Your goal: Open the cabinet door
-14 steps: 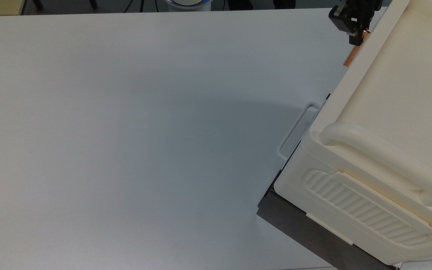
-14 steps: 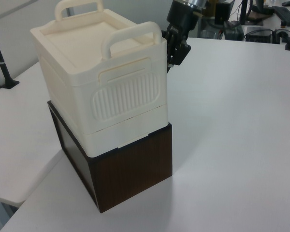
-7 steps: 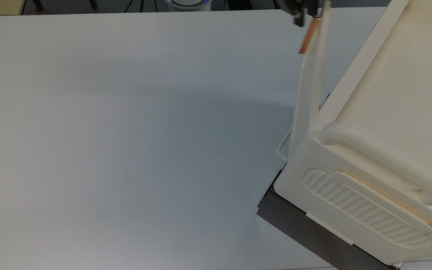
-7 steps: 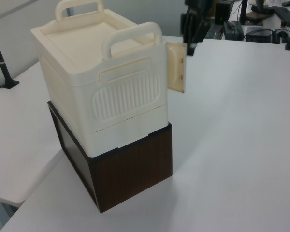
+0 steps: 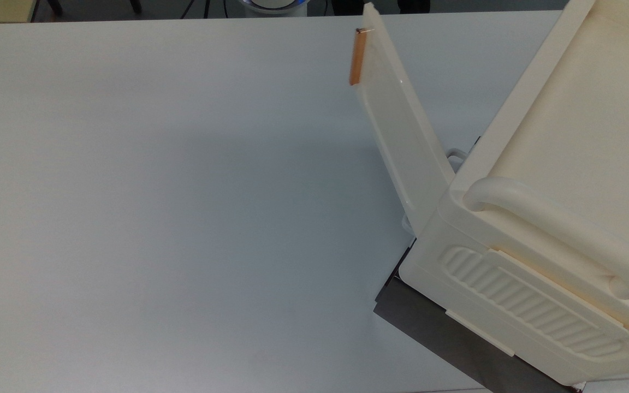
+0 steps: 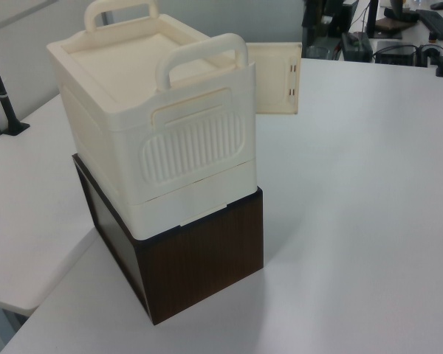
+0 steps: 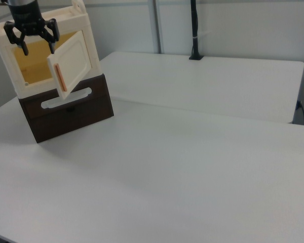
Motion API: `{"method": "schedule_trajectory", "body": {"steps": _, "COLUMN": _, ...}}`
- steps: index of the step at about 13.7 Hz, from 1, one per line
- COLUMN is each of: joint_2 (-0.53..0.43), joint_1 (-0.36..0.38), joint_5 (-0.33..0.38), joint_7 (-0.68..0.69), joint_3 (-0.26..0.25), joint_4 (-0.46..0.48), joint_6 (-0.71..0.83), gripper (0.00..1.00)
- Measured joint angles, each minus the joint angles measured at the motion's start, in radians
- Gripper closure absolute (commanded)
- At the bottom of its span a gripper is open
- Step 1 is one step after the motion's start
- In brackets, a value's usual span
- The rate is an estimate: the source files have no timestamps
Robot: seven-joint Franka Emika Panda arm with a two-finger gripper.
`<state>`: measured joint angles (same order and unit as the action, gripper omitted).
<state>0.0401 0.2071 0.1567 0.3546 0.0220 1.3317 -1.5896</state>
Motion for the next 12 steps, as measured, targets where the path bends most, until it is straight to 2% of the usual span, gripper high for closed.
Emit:
{"method": "schedule_trajectory", "body": {"steps": 4, "joint_2": 0.002, "joint_1": 0.044, "joint_5": 0.002, "joint_7": -0.018, "joint_3": 0.017, "joint_4": 0.002, "joint_6": -0.041, "gripper": 0.18}}
{"method": "schedule_trajectory", "body": {"steps": 7, "joint_2": 0.050, "joint_1": 0.051, "joint_5": 0.001, "joint_7": -0.030, "joint_3": 0.016, "joint_4": 0.008, "joint_6": -0.075, "gripper": 0.18}}
{"method": "schedule_trajectory", "body": {"steps": 9, "joint_2": 0.091, "joint_1": 0.024, "joint_5": -0.005, "joint_7": -0.030, "joint_3": 0.005, "joint_4": 0.008, "joint_6": -0.111, "gripper": 0.18}}
{"method": "schedule_trajectory", "body": {"steps": 12, "joint_2": 0.099, "joint_1": -0.070, "joint_5": -0.026, "joint_7": -0.030, "joint_3": -0.002, "joint_4": 0.006, "joint_6": -0.139, "gripper": 0.18}}
